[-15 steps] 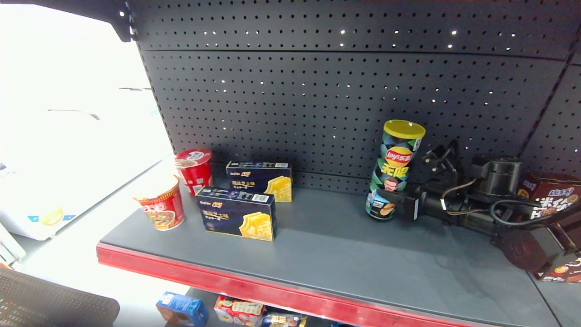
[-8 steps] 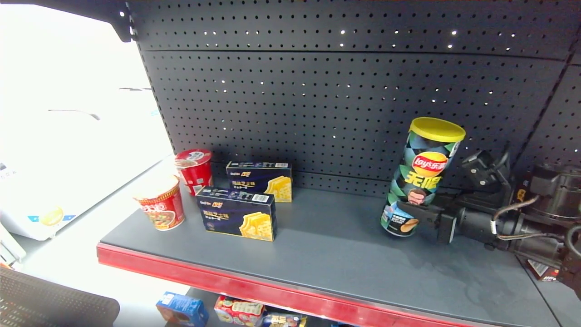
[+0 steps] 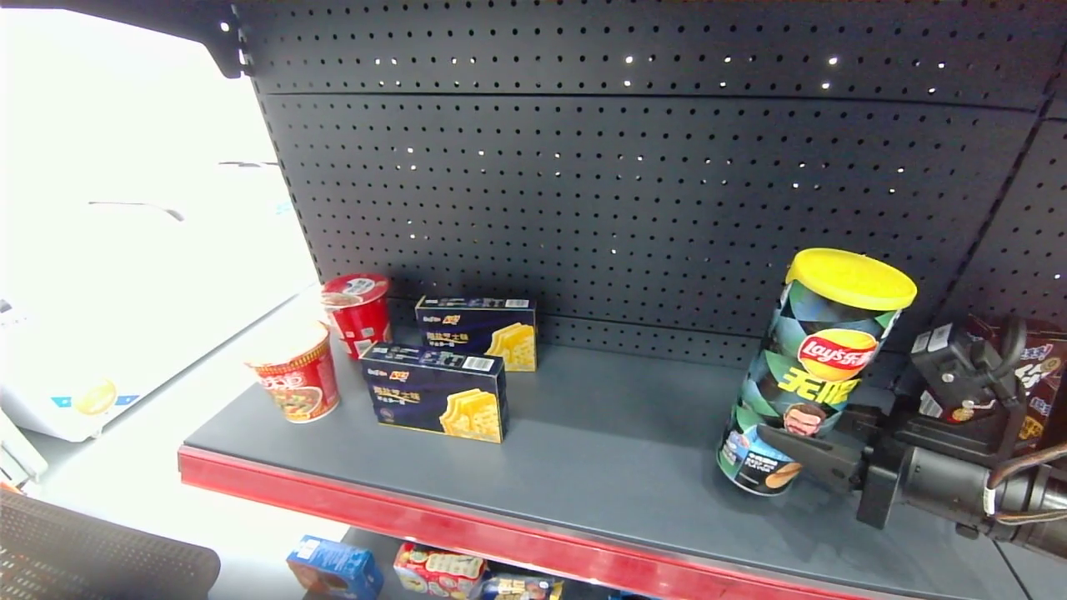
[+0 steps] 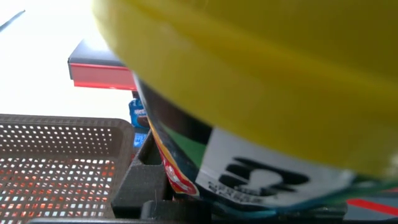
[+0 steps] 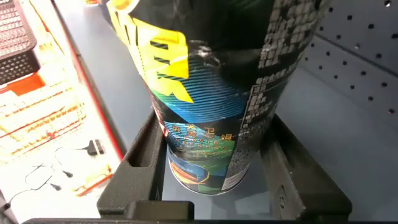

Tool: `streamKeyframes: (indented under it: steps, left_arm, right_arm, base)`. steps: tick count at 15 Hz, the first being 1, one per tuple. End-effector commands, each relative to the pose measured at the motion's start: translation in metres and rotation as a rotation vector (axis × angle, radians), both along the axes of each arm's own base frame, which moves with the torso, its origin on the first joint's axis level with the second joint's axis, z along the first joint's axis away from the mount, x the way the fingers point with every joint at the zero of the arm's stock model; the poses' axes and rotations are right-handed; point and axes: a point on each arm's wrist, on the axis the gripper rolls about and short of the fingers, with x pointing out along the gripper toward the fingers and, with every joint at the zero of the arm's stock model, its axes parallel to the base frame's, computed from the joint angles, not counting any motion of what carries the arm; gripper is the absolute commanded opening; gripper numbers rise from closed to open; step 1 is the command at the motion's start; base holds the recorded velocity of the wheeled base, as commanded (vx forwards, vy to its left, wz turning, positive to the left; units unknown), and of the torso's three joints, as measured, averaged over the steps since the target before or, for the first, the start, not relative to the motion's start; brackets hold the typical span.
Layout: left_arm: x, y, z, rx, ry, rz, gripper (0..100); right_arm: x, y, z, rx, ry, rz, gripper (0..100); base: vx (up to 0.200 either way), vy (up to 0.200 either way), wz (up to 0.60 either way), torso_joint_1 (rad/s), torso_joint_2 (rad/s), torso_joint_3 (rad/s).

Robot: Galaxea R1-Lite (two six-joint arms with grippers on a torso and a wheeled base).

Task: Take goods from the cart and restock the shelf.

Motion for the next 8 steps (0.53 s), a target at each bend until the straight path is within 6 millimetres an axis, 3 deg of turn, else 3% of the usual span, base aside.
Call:
streamKeyframes:
  steps: [1,8]
  left_arm:
    - [0.0,0.0,0.0,-0.001,-0.001,0.0,0]
    - [0.0,0.0,-0.001,0.001,0.005,0.013,0]
  right_arm:
    - [-0.009,-0.002,-0.002,-0.001,0.003,0.004,0]
    - [-0.018,-0.002,-0.021,-0.027,0.079,0.021,0]
  base:
    - [0.0,0.0,0.0,0.0,0.0,0.0]
    - [0.0,0.0,0.0,0.0,0.0,0.0]
